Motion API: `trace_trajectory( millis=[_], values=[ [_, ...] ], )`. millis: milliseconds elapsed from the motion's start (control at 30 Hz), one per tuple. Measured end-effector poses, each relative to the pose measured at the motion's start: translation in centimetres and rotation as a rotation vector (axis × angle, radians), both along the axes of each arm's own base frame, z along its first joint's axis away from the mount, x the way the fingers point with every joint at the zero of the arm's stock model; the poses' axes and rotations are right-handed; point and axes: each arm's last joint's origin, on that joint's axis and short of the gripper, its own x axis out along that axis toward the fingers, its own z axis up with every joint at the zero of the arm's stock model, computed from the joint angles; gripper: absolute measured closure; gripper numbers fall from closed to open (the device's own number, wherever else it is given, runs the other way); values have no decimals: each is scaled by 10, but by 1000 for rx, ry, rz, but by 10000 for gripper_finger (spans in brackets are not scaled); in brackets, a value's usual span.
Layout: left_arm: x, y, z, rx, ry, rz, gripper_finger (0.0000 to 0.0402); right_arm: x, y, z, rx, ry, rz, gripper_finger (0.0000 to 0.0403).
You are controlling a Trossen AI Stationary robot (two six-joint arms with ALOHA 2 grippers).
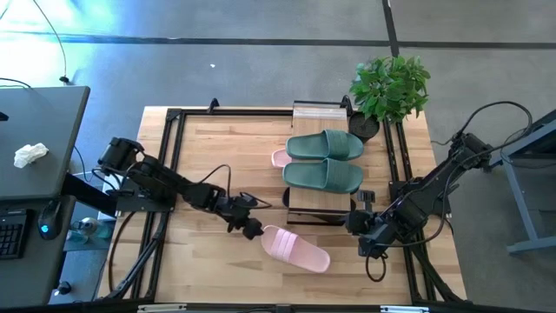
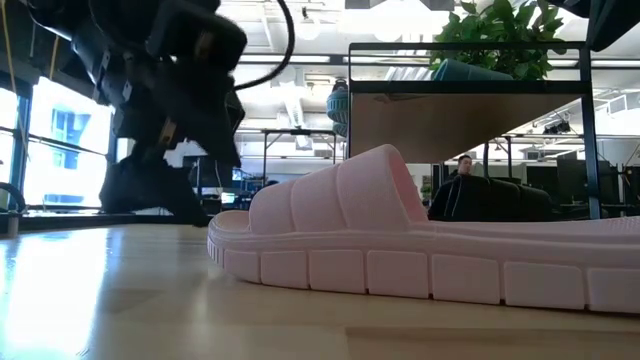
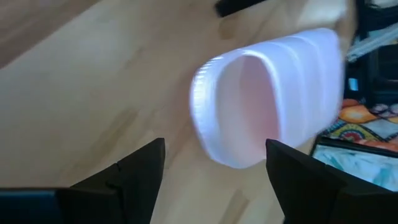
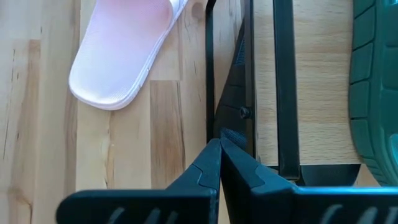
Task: Pick and place slides into the shelf
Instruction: Put the pink slipper under the shelf
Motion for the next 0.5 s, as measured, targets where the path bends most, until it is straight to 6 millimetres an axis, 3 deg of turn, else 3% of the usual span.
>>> trace_trajectory(
  millis=[500],
  values=[
    [19, -11, -31, -85, -50, 15, 140, 0, 1, 0, 16, 5, 2, 403]
  ],
)
